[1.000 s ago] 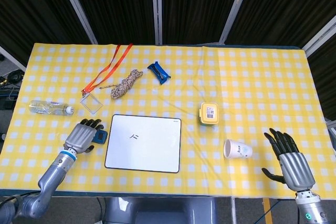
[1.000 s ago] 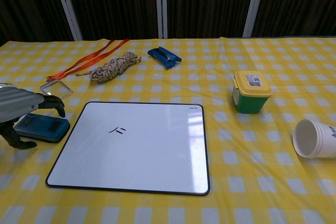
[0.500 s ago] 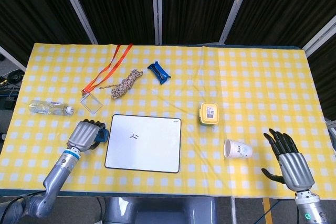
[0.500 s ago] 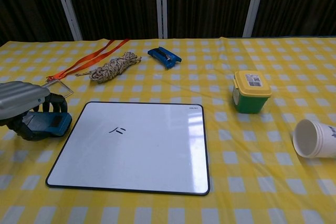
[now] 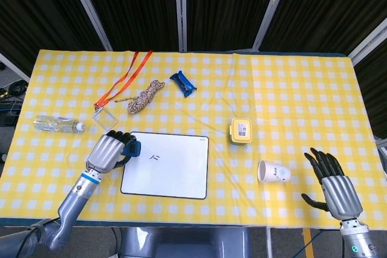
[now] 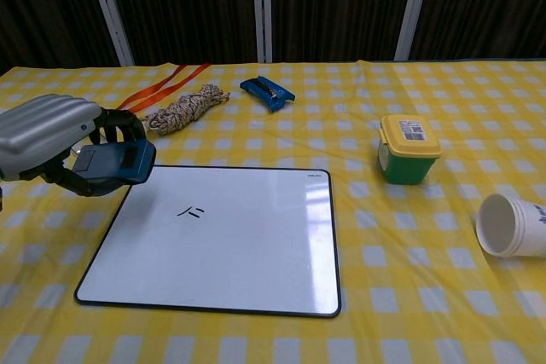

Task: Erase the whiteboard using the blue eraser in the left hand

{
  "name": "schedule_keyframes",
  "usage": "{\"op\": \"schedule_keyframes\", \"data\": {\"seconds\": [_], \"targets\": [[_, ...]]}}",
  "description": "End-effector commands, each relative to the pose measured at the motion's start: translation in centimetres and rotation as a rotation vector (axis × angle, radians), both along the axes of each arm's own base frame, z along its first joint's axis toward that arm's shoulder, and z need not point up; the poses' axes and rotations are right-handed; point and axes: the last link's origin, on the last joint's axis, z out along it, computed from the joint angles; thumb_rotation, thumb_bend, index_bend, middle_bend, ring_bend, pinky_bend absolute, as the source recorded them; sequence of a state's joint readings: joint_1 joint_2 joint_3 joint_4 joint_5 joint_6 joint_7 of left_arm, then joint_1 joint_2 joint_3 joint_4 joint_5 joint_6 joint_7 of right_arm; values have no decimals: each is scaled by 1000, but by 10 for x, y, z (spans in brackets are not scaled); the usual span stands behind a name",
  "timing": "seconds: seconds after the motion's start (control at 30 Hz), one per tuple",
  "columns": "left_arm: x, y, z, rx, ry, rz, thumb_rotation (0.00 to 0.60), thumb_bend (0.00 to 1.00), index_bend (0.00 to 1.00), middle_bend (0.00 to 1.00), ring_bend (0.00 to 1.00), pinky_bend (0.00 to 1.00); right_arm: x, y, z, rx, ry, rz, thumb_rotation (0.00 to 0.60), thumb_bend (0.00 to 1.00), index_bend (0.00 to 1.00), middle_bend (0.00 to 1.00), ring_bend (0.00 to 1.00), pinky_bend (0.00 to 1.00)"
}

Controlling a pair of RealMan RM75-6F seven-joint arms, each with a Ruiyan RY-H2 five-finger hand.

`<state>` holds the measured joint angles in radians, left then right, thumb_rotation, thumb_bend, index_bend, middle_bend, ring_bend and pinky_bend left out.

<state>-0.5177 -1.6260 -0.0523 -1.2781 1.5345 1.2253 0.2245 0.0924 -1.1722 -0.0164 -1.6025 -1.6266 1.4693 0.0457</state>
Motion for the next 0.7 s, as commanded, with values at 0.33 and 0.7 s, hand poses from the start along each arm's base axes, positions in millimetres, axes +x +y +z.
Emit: {"op": "schedule_keyframes", "data": {"seconds": [0.33,0.7], "targets": [[45,10,-38,-62,-89,-90,600,644,766,583,554,515,-6,-5,3,3,-19,-29,600,72,8,0,0,0],[70,3,-88,-174,-114,-128,600,643,767,583,554,515,-13,-10,1,7,-12,-56,600,72,8,0,0,0]]}}
